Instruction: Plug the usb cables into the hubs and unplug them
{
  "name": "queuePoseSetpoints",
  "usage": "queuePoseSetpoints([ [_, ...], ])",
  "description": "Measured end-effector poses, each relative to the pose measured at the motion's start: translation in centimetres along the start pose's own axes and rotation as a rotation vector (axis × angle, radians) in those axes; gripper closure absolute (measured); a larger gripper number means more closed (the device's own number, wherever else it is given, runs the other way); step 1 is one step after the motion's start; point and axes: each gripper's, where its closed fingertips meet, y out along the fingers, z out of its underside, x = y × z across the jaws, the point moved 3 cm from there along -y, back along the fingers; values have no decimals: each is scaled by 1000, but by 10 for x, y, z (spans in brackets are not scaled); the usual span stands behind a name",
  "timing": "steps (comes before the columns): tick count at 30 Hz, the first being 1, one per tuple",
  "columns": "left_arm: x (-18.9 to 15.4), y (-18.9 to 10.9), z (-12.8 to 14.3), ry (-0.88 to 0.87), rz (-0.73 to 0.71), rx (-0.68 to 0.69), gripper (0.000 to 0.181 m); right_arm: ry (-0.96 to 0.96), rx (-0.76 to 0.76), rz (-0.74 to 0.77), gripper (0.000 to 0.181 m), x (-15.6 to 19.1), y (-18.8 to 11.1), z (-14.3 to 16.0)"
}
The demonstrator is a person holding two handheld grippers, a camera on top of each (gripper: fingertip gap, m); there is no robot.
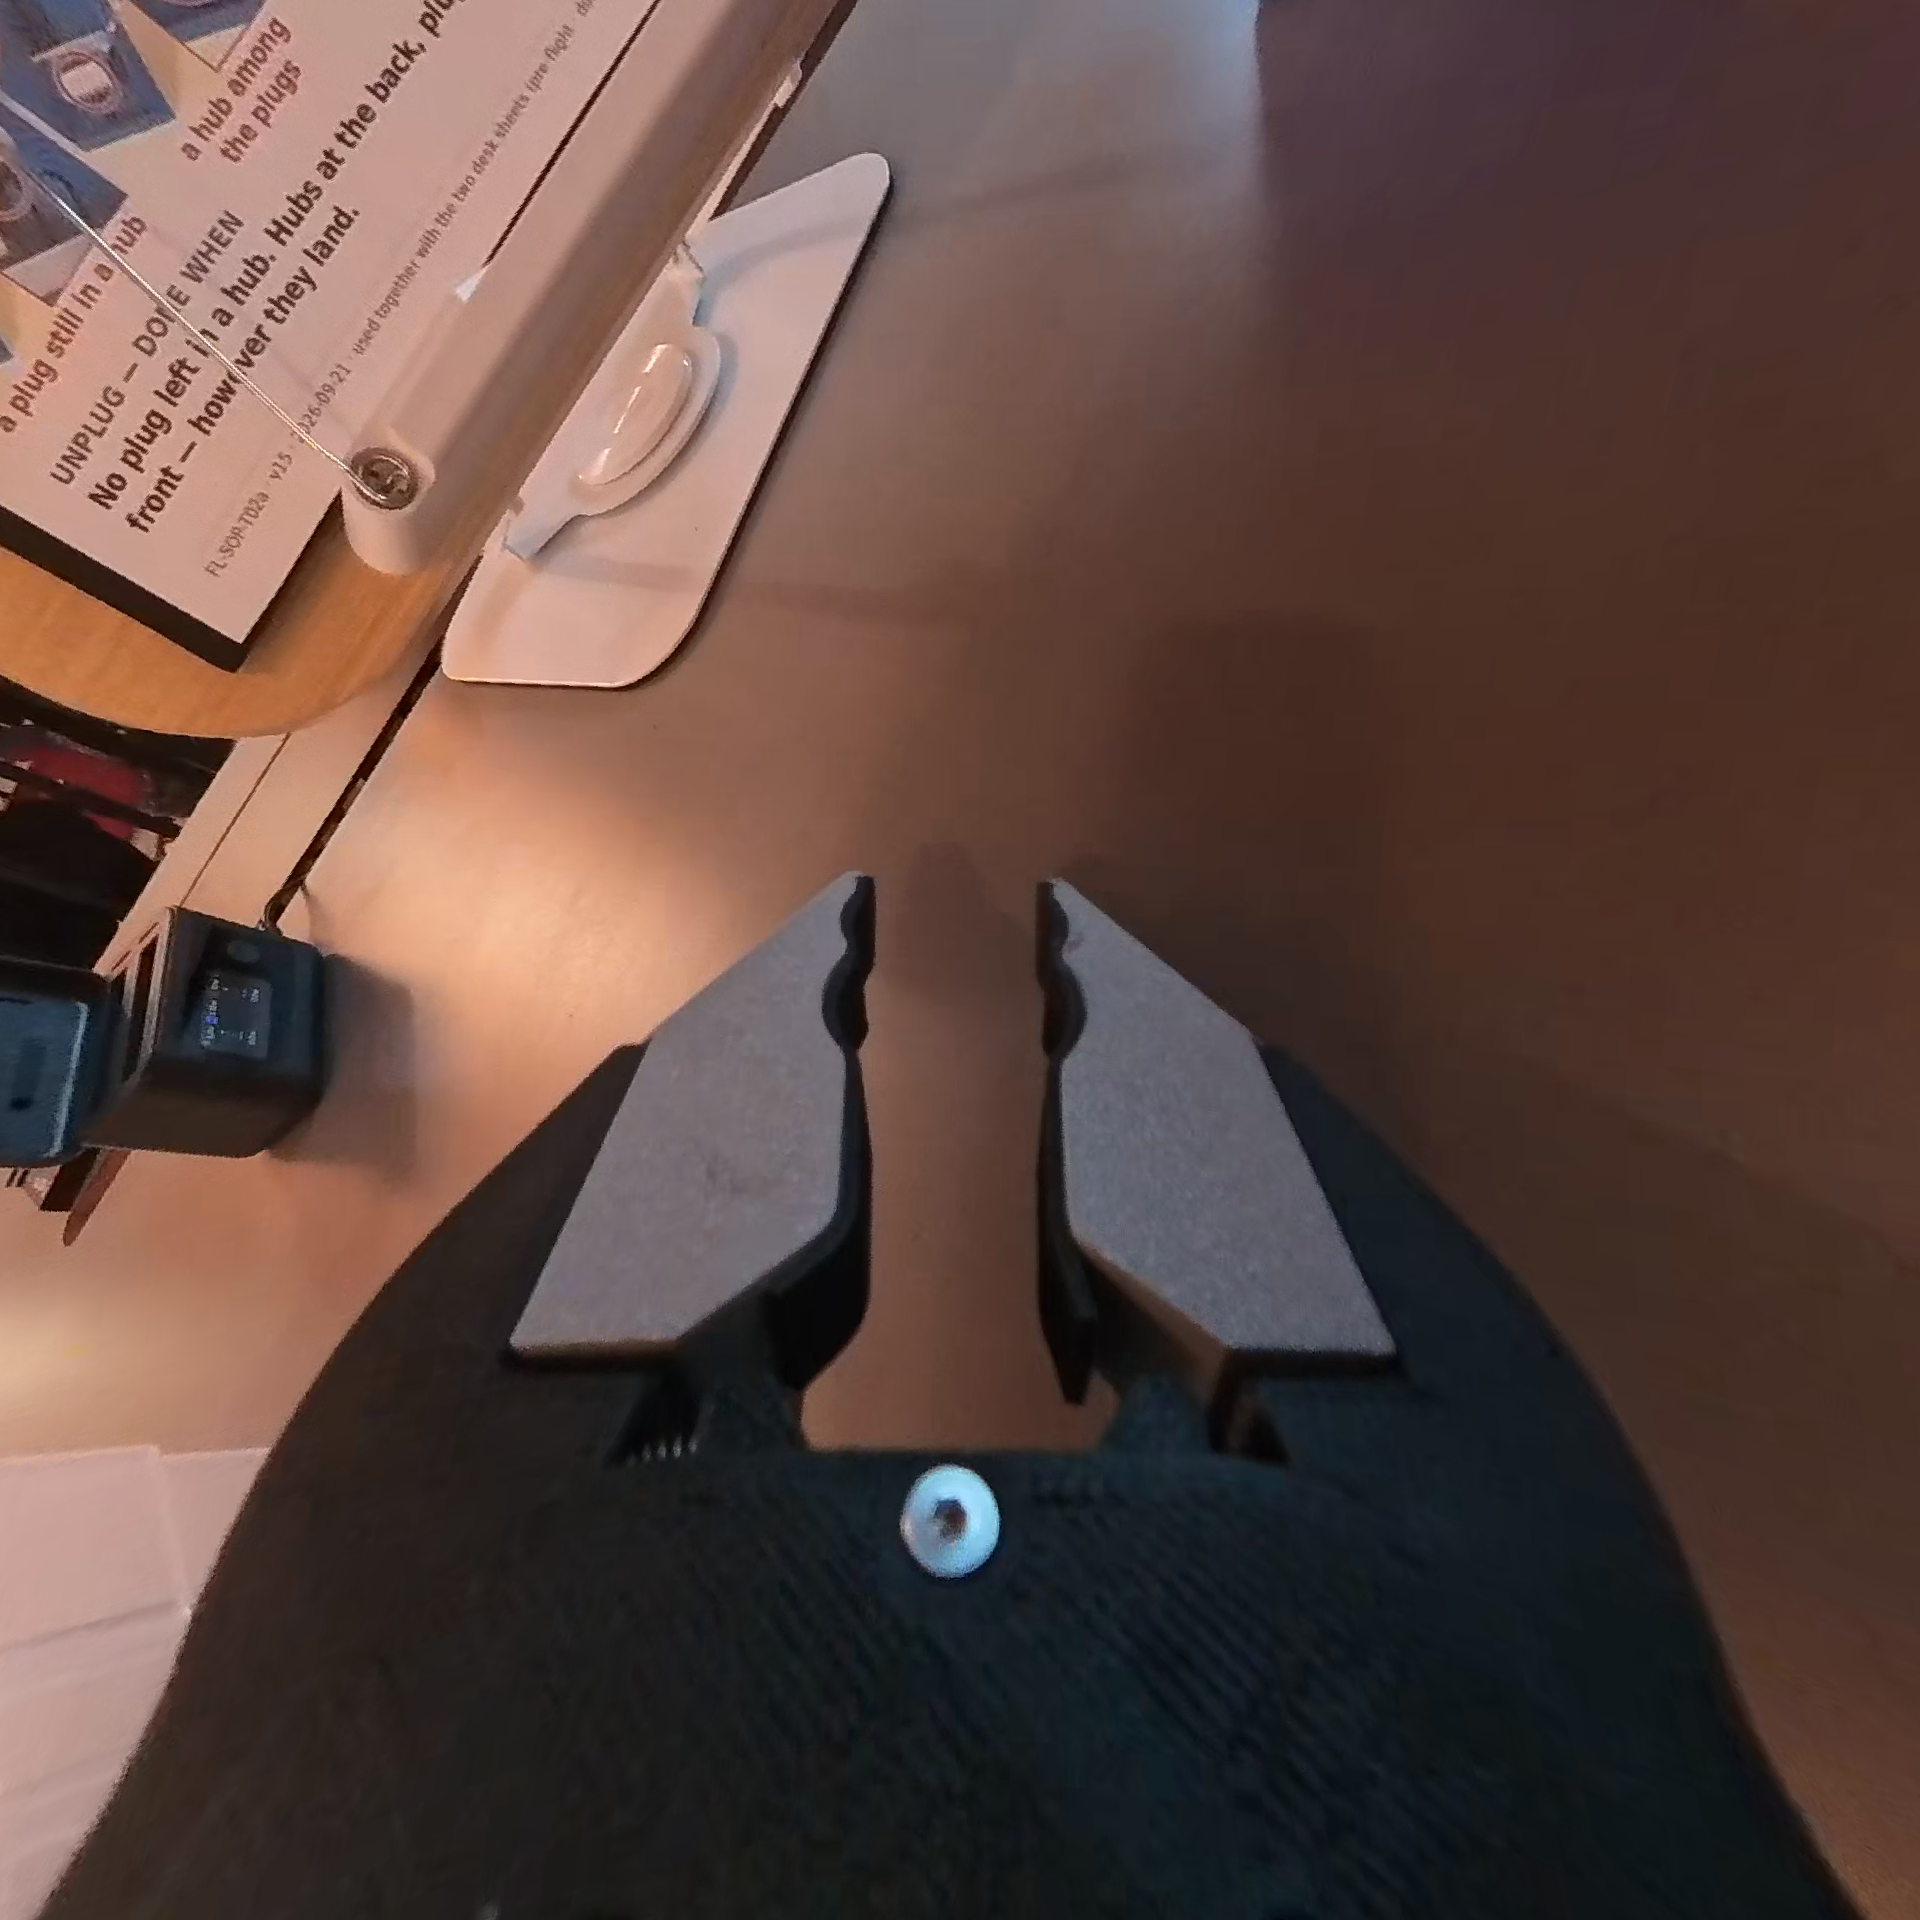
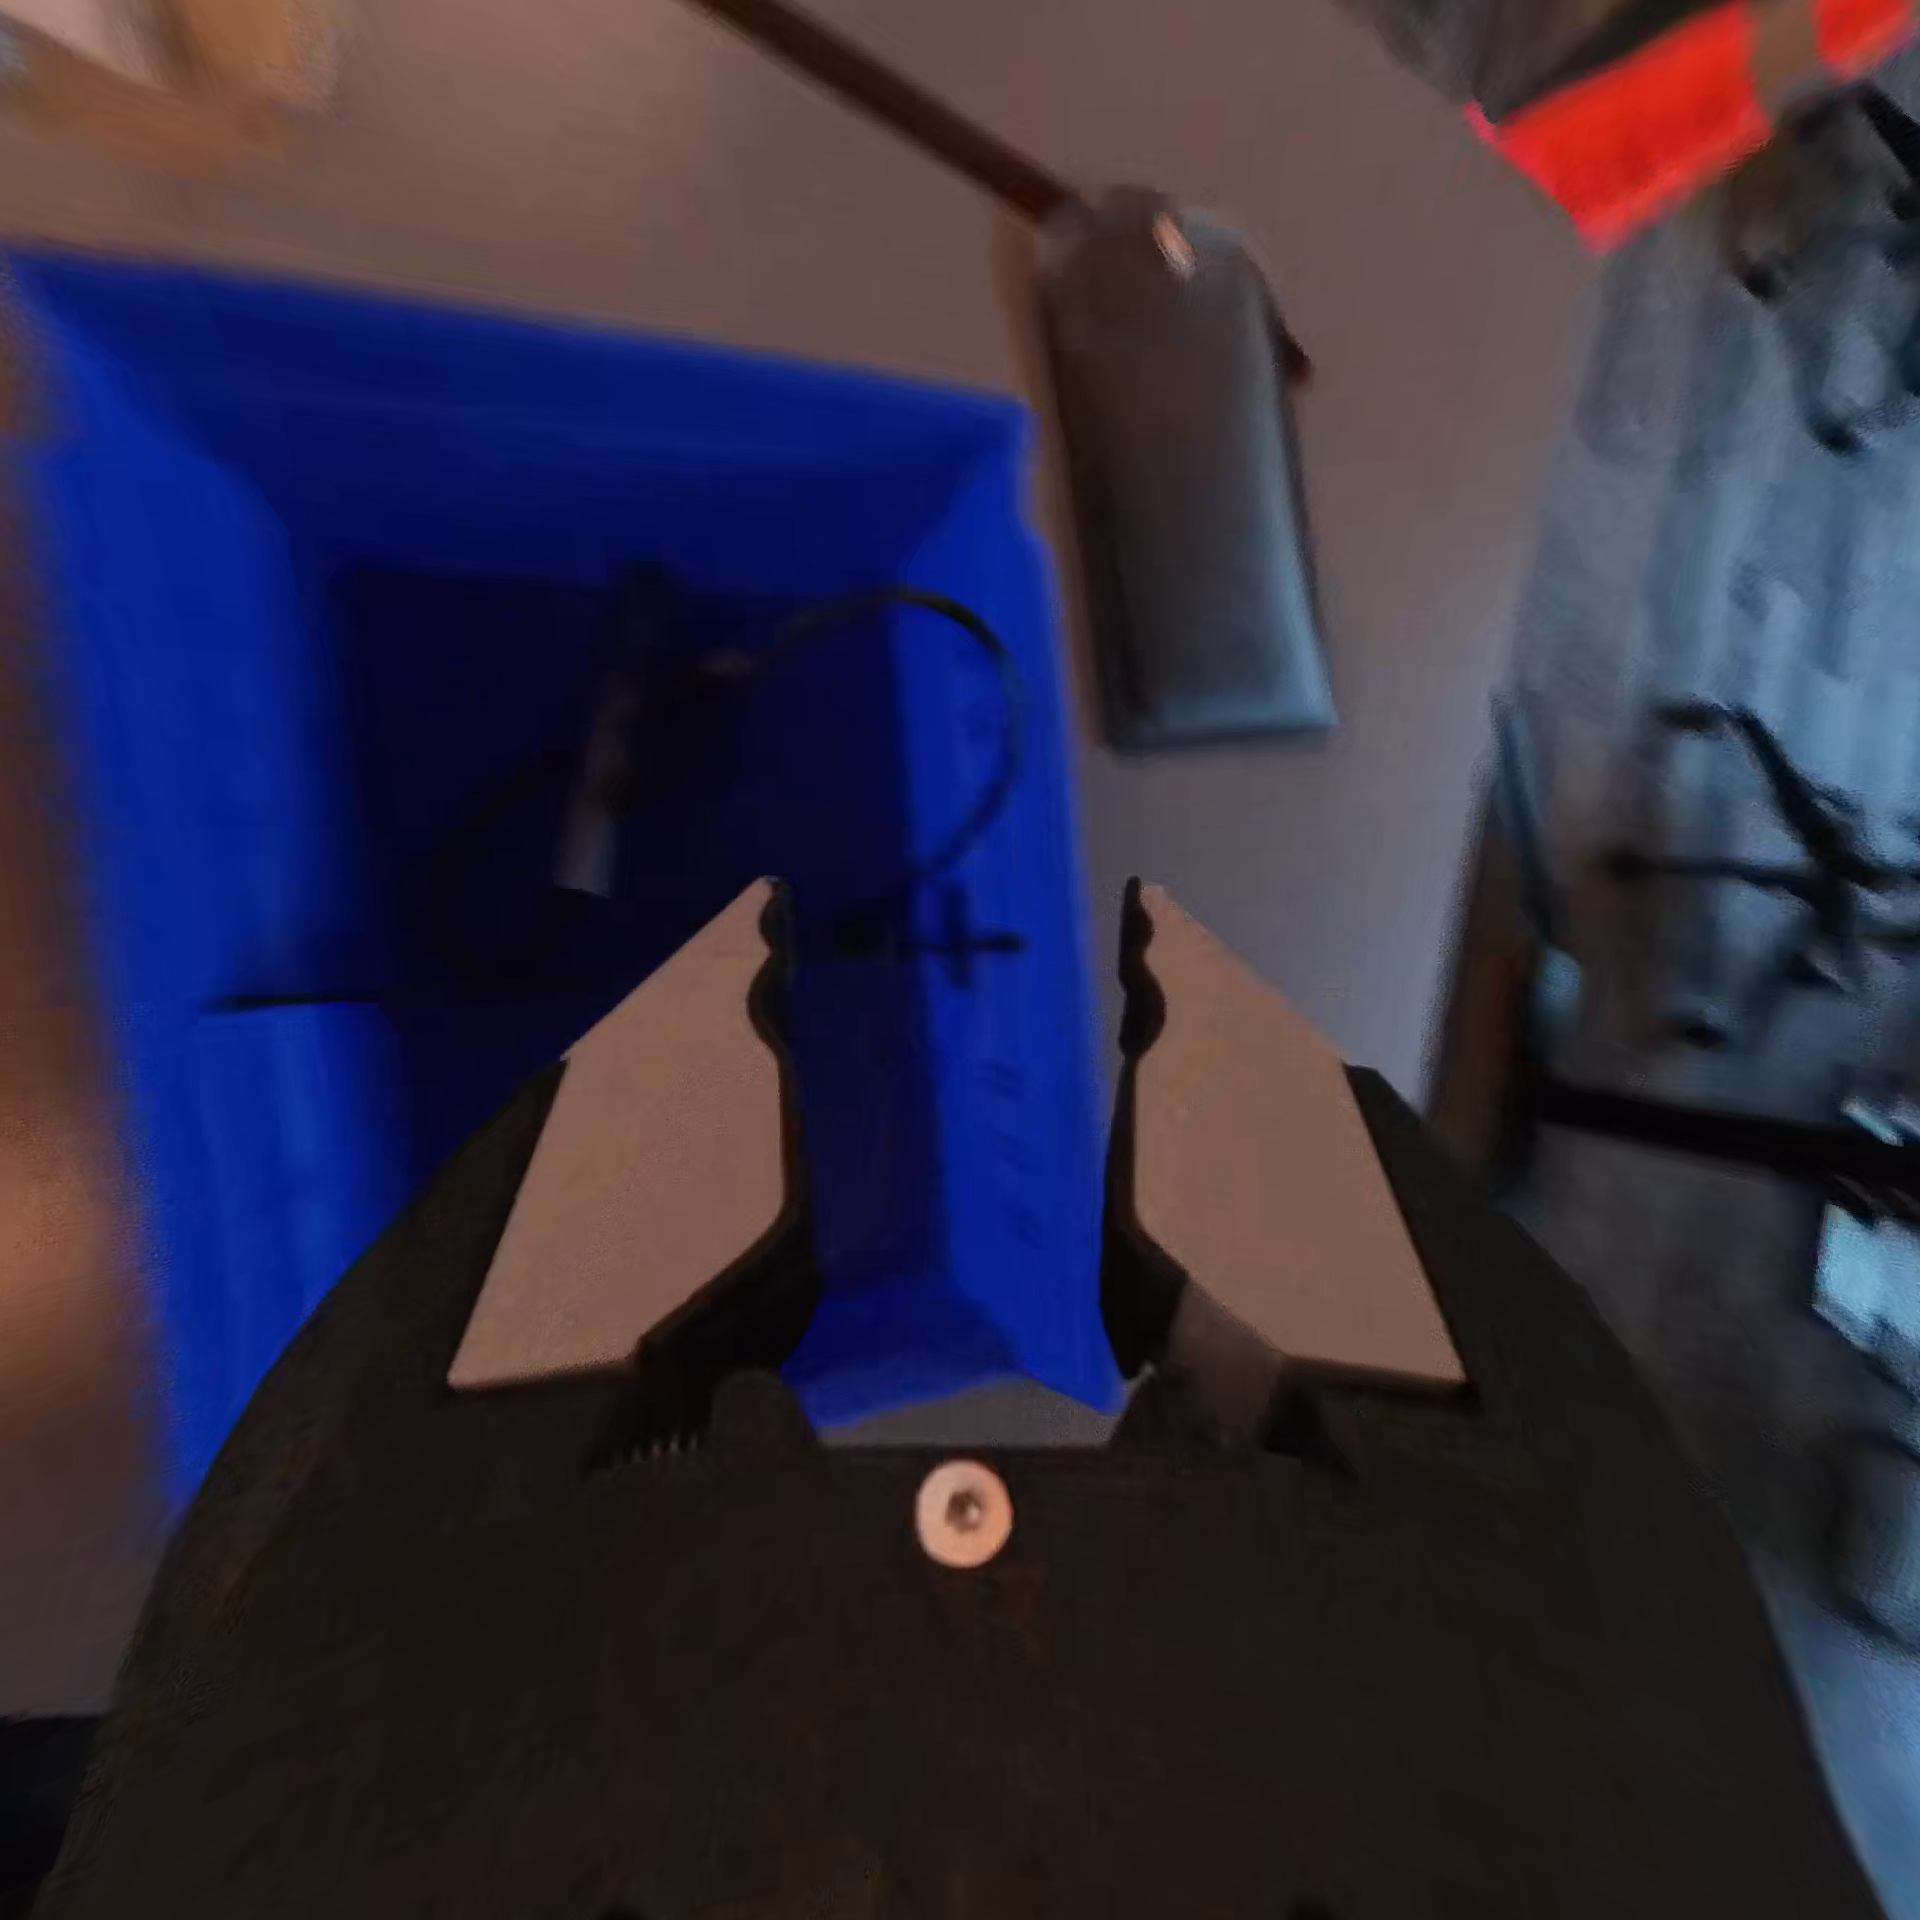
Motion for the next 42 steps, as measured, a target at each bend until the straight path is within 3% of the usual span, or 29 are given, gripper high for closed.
queuePoseSetpoints([
  [5,2,0,1,-10,-11,3,153,-33,-400,-381,105,112,-59,-39],
  [9,6,-5,-3,-41,-25,-42,161,-118,-522,-750,100,224,-76,-50],
  [11,9,-9,-7,-70,-21,-84,162,-139,-542,-836,102,267,-62,-53],
  [16,15,-9,-3,-95,-37,-76,161,-181,-520,-863,101,339,18,-64],
  [19,13,-8,-2,-79,-33,-66,160,-271,-465,-841,103,358,56,-61],
  [20,12,-7,-2,-73,-27,-60,160,-314,-450,-862,99,362,56,-59],
  [22,11,-6,-4,-72,-14,-62,158,-362,-491,-851,112,363,56,-57],
  [26,13,-8,-4,-79,-25,-66,160,-352,-509,-867,103,362,53,-57],
  [29,20,-26,-20,-25,-124,-162,181,-346,-491,-848,99,361,56,-57],
  [31,22,-38,-29,-26,-176,-218,181,-357,-486,-822,99,360,58,-56],
  [34,9,-46,-34,-125,-128,-234,176,-359,-475,-796,100,358,60,-55],
  [37,-3,-82,-59,-120,-139,-358,181,-336,-477,-798,100,355,60,-55],
  [39,-2,-106,-73,-99,-145,-353,180,-319,-475,-801,102,353,61,-55],
  [42,31,-156,-96,-49,-248,-345,181,-295,-455,-798,103,351,64,-55],
])
